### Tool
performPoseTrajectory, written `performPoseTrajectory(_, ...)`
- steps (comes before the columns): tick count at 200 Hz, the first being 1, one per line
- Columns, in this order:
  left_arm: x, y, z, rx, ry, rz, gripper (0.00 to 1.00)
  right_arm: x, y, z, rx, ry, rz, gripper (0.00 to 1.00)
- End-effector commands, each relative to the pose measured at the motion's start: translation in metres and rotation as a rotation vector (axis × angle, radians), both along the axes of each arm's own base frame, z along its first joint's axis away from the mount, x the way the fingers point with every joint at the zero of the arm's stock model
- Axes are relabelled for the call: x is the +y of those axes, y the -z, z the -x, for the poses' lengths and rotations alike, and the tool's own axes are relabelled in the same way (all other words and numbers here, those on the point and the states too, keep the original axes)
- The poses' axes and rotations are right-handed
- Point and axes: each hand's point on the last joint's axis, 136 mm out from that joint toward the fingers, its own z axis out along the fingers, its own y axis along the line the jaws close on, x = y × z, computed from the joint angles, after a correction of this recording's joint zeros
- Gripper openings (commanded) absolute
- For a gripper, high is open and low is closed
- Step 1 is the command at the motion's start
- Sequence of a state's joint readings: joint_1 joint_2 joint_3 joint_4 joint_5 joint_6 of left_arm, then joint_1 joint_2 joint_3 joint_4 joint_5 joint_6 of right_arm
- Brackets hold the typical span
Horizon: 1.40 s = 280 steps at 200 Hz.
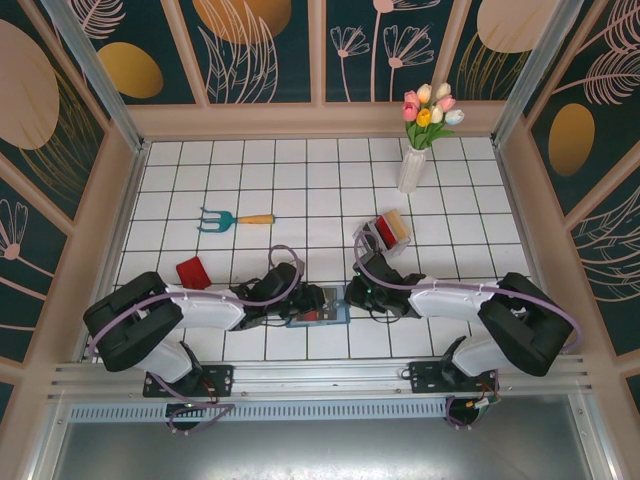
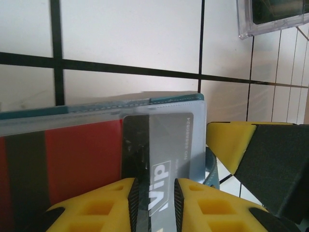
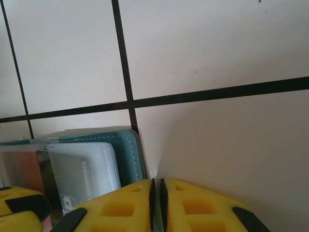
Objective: Put the credit cards into the card holder
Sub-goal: Insert the credit card into the card slot.
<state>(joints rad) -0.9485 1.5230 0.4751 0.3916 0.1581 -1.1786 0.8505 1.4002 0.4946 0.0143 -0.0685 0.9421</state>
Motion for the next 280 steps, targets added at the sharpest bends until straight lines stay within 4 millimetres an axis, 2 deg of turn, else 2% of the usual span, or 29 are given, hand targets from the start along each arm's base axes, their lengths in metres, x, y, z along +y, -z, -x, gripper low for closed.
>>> performPoseTrajectory(1, -0.008, 0.006, 0.005, 0.025, 0.047, -0.009, 0.29, 0.003, 0.015, 0.014, 0.064, -0.030, -0.011, 0.16)
performPoseTrajectory(35, -0.009, 0.005, 0.004, 0.023, 0.053, -0.017, 0.28, 0.001, 0.015, 0.014, 0.063, -0.023, -0.007, 0.16)
performPoseTrajectory(69, 0.016, -0.005, -0.005, -0.035, -0.024, -0.104, 0.30, -0.003, 0.016, 0.012, 0.057, -0.007, 0.015, 0.16)
performPoseTrajectory(97, 0.023, -0.012, -0.006, -0.054, -0.035, -0.135, 0.33, -0.002, 0.015, 0.012, 0.058, -0.008, 0.010, 0.16)
performPoseTrajectory(140, 0.022, 0.001, -0.004, -0.011, -0.016, -0.192, 0.34, -0.002, 0.015, 0.012, 0.056, -0.010, 0.011, 0.16)
performPoseTrajectory(228, 0.014, 0.011, -0.005, 0.024, 0.015, -0.239, 0.32, -0.003, 0.016, 0.013, 0.056, -0.013, 0.012, 0.15)
performPoseTrajectory(280, -0.008, 0.014, 0.002, 0.027, 0.083, -0.247, 0.30, -0.002, 0.015, 0.014, 0.053, -0.015, 0.005, 0.16)
